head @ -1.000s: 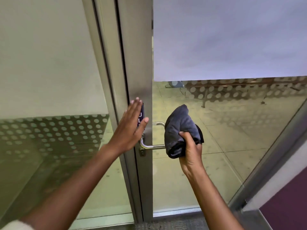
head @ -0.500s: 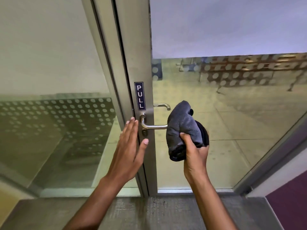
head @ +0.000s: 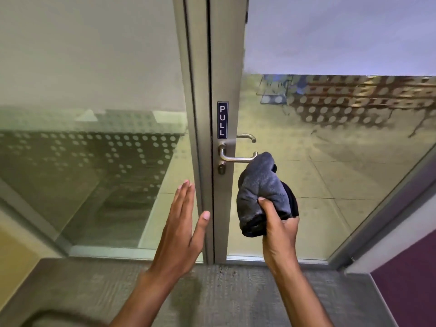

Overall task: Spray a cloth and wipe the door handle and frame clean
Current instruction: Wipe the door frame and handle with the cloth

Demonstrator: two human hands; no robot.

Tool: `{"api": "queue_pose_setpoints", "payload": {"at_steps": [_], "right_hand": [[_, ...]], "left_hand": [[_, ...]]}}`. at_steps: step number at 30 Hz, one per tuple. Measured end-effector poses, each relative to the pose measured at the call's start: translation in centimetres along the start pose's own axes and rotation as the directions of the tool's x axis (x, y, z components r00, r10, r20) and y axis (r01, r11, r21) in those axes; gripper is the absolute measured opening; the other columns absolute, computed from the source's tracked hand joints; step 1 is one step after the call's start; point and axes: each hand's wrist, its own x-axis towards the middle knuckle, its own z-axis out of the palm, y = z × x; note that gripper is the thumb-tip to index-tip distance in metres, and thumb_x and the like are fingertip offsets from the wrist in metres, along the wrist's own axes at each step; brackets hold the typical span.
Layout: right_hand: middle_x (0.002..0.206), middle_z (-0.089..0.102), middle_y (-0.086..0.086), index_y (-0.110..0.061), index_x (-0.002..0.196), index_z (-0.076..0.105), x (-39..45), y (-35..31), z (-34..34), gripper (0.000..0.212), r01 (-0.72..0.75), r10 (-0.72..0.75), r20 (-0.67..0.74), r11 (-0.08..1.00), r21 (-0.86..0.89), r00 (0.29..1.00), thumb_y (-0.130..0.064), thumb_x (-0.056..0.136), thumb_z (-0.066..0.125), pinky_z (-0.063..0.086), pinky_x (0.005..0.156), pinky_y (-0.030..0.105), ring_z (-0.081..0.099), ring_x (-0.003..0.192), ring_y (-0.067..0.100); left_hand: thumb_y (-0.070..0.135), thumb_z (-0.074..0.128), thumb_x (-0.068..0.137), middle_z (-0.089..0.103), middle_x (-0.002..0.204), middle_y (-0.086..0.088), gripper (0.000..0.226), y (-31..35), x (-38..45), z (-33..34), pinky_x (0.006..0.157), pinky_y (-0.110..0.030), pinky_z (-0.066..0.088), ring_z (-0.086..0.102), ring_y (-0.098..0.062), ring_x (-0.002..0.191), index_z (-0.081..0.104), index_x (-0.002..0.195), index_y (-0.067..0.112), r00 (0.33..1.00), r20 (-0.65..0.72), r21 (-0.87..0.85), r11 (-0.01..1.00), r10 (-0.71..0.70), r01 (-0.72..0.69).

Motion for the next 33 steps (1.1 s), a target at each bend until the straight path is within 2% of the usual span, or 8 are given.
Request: {"api": "queue_pose_setpoints", "payload": {"at_steps": [2,4,8,11,16,24,29,33], "right_hand": [[0.108,0.075,0.003,-0.023,0.109,0.069,-2.8,0.4,0.2,0.038,-0.015,0.015,0.008,0.998,-0.053,1.0,-0.017,0.072,0.074,0.055,0.087,0.038,0.071,0.104,0.019],[0.104,0.076,0.001,-0.025,0.104,0.071,-5.6,0.8,0.1,0.036,-0.042,0.043,0.012,0.995,-0.095,0.999,-0.02,0.069,0.075,0.056,0.084,0.036,0.072,0.1,0.017],[0.105,0.075,0.002,-0.016,0.116,0.061,-10.7,1.0,-0.1,0.061,-0.135,0.132,-0.039,0.986,-0.1,0.99,-0.026,0.059,0.08,0.057,0.083,0.036,0.072,0.1,0.019],[0.102,0.077,0.002,-0.018,0.112,0.065,-13.9,0.7,-0.4,0.049,-0.126,0.128,0.004,0.983,-0.137,0.992,-0.018,0.065,0.078,0.057,0.082,0.036,0.073,0.097,0.018],[0.108,0.075,0.008,-0.014,0.117,0.065,-18.1,0.2,-1.5,0.046,-0.141,0.158,0.092,0.974,-0.175,0.983,-0.014,0.072,0.076,0.055,0.091,0.043,0.071,0.103,0.024],[0.106,0.076,0.006,-0.017,0.115,0.067,-22.0,-0.6,-4.9,0.037,-0.205,0.243,0.209,0.96,-0.191,0.947,-0.003,0.081,0.074,0.056,0.086,0.039,0.072,0.1,0.023],[0.109,0.075,0.006,-0.016,0.117,0.065,-24.3,-2.0,-7.9,0.039,-0.219,0.281,0.29,0.949,-0.229,0.915,-0.003,0.081,0.073,0.054,0.091,0.042,0.071,0.103,0.022],[0.11,0.075,0.005,-0.015,0.117,0.065,-26.8,-2.7,-10.2,0.039,-0.262,0.335,0.348,0.935,-0.239,0.876,-0.001,0.082,0.073,0.053,0.092,0.039,0.071,0.104,0.021]], "left_hand": [[0.048,0.031,0.099,-0.002,0.168,0.017,0.07,-0.4,-2.8,-1.0,0.122,-0.01,-0.003,-0.008,0.006,0.152,0.007,0.161,0.024,1.0,-0.019,-0.009,1.0,-0.023,0.023],[0.047,0.032,0.099,0.0,0.168,0.016,0.07,-0.7,-5.6,-2.0,0.123,-0.012,-0.002,-0.006,0.005,0.152,0.008,0.161,0.023,0.998,-0.033,-0.031,0.998,-0.049,0.048],[0.046,0.034,0.099,0.004,0.168,0.012,0.07,-0.9,-10.3,-3.1,0.121,-0.009,-0.003,-0.003,0.002,0.154,0.011,0.161,0.02,0.995,-0.051,-0.059,0.995,-0.09,0.087],[0.048,0.032,0.1,0.001,0.168,0.014,0.07,-0.7,-13.4,-3.5,0.122,-0.009,-0.003,-0.004,0.002,0.154,0.009,0.161,0.023,0.992,-0.051,-0.077,0.991,-0.113,0.109],[0.049,0.032,0.1,-0.002,0.168,0.018,0.069,0.3,-17.4,-3.5,0.124,-0.017,0.0,-0.006,0.003,0.153,0.006,0.16,0.027,0.988,-0.079,-0.102,0.987,-0.134,0.126],[0.05,0.032,0.102,-0.005,0.166,0.02,0.065,2.9,-23.1,-3.4,0.117,-0.002,-0.008,-0.011,0.009,0.15,0.001,0.157,0.032,0.97,-0.124,-0.076,0.977,-0.208,0.2],[0.052,0.031,0.099,-0.004,0.167,0.018,0.071,5.5,-27.9,-2.7,0.126,-0.019,0.001,-0.009,0.007,0.152,0.006,0.159,0.026,0.943,-0.167,-0.056,0.958,-0.286,0.281],[0.057,0.028,0.098,-0.005,0.167,0.021,0.073,7.6,-33.1,-1.7,0.125,-0.024,0.002,-0.01,0.005,0.152,0.004,0.16,0.027,0.904,-0.209,-0.024,0.926,-0.374,0.377]]}}
